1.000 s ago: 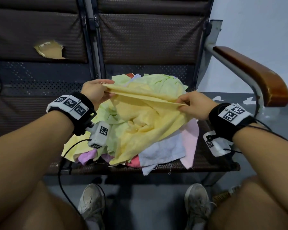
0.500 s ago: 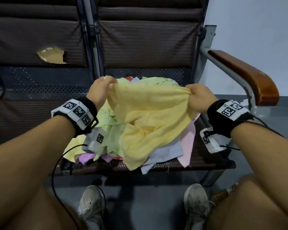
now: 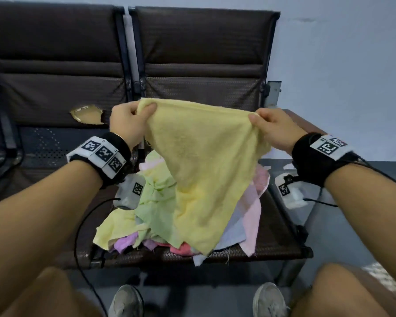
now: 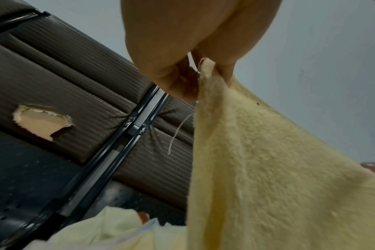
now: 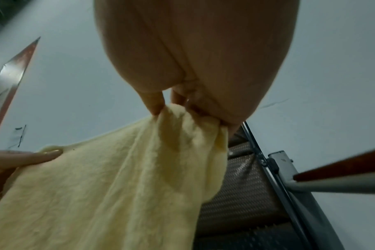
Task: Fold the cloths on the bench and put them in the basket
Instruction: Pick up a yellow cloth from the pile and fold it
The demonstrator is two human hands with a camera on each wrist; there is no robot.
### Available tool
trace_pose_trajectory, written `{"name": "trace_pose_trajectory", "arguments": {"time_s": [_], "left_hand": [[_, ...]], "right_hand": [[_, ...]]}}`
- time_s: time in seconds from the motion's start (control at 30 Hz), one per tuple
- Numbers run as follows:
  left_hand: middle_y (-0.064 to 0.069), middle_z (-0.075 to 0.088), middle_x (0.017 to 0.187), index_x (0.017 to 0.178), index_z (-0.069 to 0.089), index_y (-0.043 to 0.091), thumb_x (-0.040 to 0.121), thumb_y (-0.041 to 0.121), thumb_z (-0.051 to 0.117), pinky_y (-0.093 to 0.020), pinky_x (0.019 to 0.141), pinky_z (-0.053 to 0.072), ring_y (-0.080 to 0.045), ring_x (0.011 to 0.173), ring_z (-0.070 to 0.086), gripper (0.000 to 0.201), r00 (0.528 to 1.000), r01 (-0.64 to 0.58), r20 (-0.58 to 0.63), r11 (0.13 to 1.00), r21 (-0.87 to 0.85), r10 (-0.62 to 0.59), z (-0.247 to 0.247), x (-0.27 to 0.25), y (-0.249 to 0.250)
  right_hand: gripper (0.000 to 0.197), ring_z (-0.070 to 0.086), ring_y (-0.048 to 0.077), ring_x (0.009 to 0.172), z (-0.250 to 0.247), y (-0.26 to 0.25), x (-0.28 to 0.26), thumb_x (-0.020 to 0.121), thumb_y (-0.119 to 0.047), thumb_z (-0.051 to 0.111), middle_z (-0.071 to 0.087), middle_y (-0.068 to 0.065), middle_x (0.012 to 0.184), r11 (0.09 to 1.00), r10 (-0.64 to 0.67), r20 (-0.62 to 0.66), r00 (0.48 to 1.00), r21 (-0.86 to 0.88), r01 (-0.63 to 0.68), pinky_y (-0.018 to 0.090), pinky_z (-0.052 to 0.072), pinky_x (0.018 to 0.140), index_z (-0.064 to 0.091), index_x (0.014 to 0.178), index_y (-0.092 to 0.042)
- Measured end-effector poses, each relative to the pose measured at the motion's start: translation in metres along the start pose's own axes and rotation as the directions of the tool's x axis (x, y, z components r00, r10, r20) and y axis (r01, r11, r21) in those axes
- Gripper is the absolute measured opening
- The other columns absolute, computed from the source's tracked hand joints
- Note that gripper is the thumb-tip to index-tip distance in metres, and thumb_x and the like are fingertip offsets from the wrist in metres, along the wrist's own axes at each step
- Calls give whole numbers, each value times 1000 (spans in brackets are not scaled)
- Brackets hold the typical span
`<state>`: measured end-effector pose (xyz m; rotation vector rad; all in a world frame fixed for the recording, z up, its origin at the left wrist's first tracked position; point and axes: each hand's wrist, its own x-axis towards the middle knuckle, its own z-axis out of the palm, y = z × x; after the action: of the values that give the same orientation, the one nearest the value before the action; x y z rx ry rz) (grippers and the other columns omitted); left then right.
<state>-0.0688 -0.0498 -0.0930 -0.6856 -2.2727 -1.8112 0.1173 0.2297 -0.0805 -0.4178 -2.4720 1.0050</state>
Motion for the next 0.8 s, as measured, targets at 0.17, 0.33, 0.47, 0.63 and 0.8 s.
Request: {"name": "trace_pose_trajectory", "arguments": {"time_s": [0.17,0.33,0.47,0.63,0.8], "left_hand": [[-4,59,75,83,69,-1,89,41,64,-31,64,43,-16,70,53,43,997,0,-78,991,-136,-10,1,23,43],[-5,42,77,77,59,17,71,46,70,-33,63,34,-18,70,40,31,980,118,-130,966,-228,-150,0,37,73],[-5,39,76,73,55,15,73,52,67,-33,62,32,-19,68,37,39,992,97,-57,970,-222,-112,11,33,80],[-7,45,66,59,54,17,77,48,67,-33,60,36,-19,64,42,38,980,165,-63,948,-273,-189,40,14,88],[-9,51,63,72,66,1,83,47,67,-33,57,37,-19,59,45,47,972,61,234,967,-247,-2,76,-38,97]], "right_hand": [[48,47,7,51,-25,-43,12,97,-48,51,46,-12,54,983,105,-73,992,157,-93,30,38,60,54,54,-27],[29,57,25,76,-44,-75,21,94,-46,58,57,7,79,946,184,-68,981,284,-158,37,49,71,64,87,-18],[40,66,35,100,-43,-93,23,97,-38,55,69,20,103,956,239,-119,964,205,-212,50,53,99,69,93,0],[37,68,35,98,-25,-103,22,96,-29,56,71,18,103,931,327,-75,942,195,-308,47,54,90,67,109,4],[49,67,34,105,6,-115,14,98,-35,58,68,19,117,820,356,81,931,451,-353,52,53,99,59,127,4]]}}
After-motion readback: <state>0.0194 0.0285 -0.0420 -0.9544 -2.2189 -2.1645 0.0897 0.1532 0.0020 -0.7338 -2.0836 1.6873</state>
